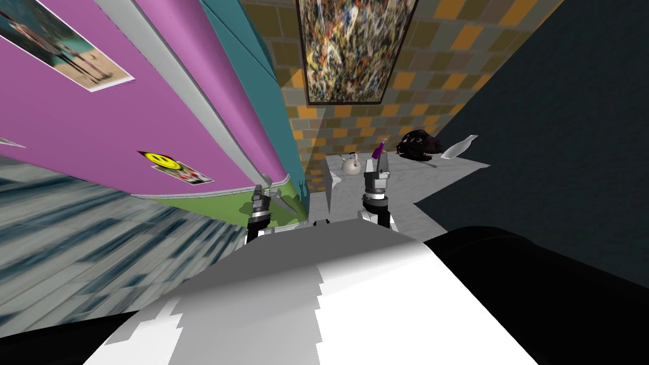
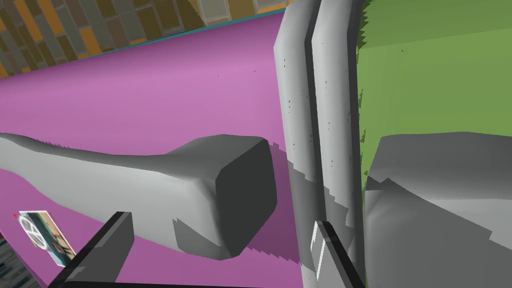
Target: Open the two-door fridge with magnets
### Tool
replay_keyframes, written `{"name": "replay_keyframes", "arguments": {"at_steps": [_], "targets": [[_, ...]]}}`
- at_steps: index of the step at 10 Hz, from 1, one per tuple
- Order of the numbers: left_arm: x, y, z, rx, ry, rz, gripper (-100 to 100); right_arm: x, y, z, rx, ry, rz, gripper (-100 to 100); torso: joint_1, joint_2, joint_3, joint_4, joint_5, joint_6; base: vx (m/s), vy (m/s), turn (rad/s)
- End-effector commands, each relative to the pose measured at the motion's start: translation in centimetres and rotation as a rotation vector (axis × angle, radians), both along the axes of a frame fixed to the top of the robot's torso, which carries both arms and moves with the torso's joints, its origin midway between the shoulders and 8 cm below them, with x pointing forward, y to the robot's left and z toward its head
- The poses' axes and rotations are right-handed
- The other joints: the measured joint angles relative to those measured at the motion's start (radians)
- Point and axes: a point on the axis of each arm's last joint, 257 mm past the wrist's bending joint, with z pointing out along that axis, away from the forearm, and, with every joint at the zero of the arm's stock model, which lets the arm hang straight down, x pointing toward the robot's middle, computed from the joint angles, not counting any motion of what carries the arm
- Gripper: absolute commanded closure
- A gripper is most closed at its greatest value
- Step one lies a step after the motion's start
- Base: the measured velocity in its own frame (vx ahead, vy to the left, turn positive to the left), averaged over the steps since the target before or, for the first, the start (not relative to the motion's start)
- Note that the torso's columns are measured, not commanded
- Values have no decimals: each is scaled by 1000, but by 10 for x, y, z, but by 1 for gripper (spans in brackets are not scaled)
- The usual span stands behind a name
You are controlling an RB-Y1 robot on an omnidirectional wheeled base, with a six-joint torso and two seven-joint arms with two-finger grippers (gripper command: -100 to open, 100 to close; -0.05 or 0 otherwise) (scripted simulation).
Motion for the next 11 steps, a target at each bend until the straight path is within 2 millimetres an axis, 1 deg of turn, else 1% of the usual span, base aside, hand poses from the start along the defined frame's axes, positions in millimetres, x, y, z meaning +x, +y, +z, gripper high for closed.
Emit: {"name": "replay_keyframes", "arguments": {"at_steps": [1,2,3,6,7,11], "targets": [[1,12,2,10,41,23,-100,0,0,0,0,0,0,0,0,1,0,0,0,-1,20,-44,12],[1,16,5,16,55,33,-100,0,0,0,0,0,0,0,-1,1,1,0,0,-1,23,-63,28],[2,17,3,14,63,35,-100,0,0,0,0,0,0,0,-2,2,1,0,-1,-1,15,-45,21],[1,30,9,30,106,63,-100,0,0,0,0,0,0,0,-1,2,1,1,-1,-1,15,-47,13],[1,31,8,29,113,65,-100,0,0,0,0,0,0,0,-2,2,1,1,-1,-1,10,-42,19],[0,46,15,52,168,98,-100,0,0,0,0,0,0,0,-3,-1,-2,2,-3,1,12,-45,18]]}}
